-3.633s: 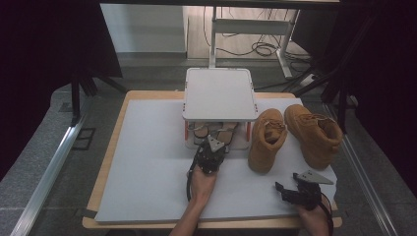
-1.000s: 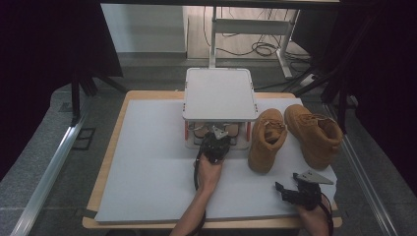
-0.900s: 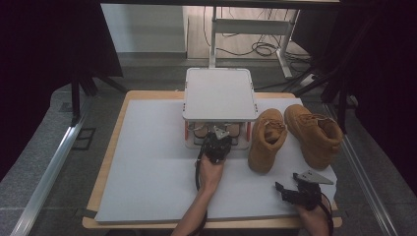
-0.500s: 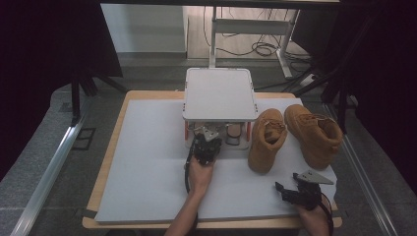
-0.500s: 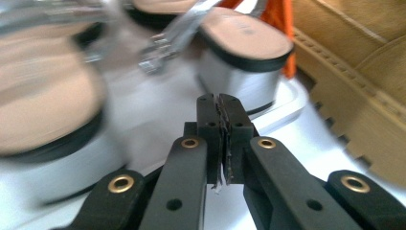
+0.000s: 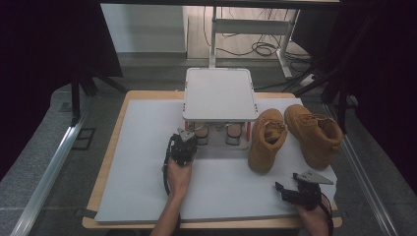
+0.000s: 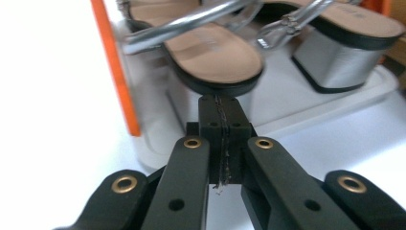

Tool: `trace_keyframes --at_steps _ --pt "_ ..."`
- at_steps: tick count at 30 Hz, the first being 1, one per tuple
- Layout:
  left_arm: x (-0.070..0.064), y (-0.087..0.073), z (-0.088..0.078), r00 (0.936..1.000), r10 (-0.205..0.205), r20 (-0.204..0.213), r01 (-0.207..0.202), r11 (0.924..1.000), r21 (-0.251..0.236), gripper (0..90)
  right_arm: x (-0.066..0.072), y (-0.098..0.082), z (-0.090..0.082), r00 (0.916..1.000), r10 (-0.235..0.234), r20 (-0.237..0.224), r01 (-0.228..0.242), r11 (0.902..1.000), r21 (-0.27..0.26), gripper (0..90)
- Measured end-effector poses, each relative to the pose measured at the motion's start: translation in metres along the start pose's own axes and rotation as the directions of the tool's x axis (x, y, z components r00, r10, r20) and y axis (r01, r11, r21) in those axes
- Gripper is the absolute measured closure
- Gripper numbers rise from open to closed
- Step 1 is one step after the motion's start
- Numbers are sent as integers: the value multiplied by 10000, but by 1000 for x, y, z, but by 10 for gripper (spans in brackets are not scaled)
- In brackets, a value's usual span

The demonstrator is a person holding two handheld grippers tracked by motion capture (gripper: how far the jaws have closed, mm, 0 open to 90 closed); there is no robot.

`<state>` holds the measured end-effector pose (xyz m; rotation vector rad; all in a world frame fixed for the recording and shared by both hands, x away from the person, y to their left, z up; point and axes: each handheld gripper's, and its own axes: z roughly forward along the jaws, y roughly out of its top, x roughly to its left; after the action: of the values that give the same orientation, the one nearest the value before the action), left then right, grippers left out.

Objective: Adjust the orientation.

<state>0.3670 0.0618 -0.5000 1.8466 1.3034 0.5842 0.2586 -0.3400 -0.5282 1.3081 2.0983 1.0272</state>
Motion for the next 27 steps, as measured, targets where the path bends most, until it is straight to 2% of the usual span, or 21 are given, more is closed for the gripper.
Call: trace_keyframes --at_steps 1,4,6,8,10,11,14,16,21,27 --pt "1 0 2 9999 22 -130 -21 10000 73 895 0 0 0 10000 -1 2 1 10000 -1 188" --pt "3 2 4 9999 41 -94 -40 9999 94 895 0 0 0 10000 0 0 0 10000 1 188" --pt "3 1 4 9990 203 -404 -198 9997 112 895 0 0 0 10000 -1 -3 1 10000 1 188" --pt "8 0 5 9994 -190 -292 191 9998 37 895 0 0 0 10000 0 0 0 10000 -1 188" --pt "11 0 8 9994 -228 -245 232 9996 168 894 0 0 0 10000 1 -6 -1 10000 2 188" --pt "11 1 12 9993 -370 -11 370 9991 209 894 0 0 0 10000 1 -6 -1 10000 0 188" --pt "9 3 15 9993 -352 -156 356 9991 228 896 0 0 0 10000 1 -2 -1 10000 0 188" --pt "9 3 16 9988 -491 6 491 9985 231 896 0 0 0 10000 1 -2 -1 10000 0 188" --pt "5 3 17 9985 -527 127 525 9985 182 896 0 0 0 10000 0 -2 0 10000 -1 188" --pt "-5 5 23 9989 -376 270 371 9991 189 896 0 0 0 10000 1 -1 -1 10000 -1 188"
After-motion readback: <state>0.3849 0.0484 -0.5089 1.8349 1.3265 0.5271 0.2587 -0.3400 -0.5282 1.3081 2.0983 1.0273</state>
